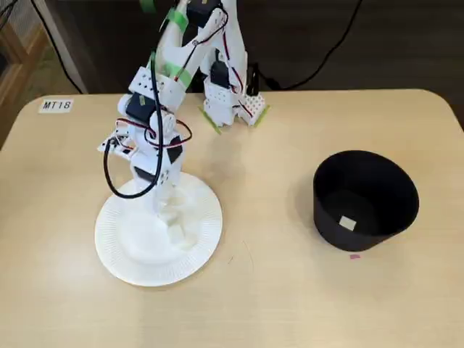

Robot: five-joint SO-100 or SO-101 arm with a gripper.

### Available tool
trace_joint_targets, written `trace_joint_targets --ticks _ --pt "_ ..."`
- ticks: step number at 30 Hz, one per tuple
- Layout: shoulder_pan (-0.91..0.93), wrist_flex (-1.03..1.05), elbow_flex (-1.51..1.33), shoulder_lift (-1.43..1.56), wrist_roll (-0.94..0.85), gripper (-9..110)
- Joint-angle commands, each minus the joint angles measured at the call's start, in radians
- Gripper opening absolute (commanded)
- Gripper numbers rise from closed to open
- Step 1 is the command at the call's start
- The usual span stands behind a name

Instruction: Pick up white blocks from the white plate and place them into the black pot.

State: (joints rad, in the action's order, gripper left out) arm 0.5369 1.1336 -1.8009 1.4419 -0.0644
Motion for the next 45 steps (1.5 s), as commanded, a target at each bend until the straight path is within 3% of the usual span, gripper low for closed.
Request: trace_joint_targets --ticks 1,9,14,18,22,33,45 --pt "-0.009 -0.038 0.041 -0.008 0.015 -2" --pt "-0.02 -0.107 0.028 0.11 0.015 -2" --pt "-0.08 -0.213 0.026 0.365 0.15 -2" --pt "-0.232 -0.279 0.028 0.554 0.313 -2" --pt "-0.485 -0.316 0.028 0.672 0.345 -2" --pt "-1.091 -0.365 0.023 0.664 -0.041 -2" --pt "-1.192 -0.333 0.021 0.428 -0.347 -2"
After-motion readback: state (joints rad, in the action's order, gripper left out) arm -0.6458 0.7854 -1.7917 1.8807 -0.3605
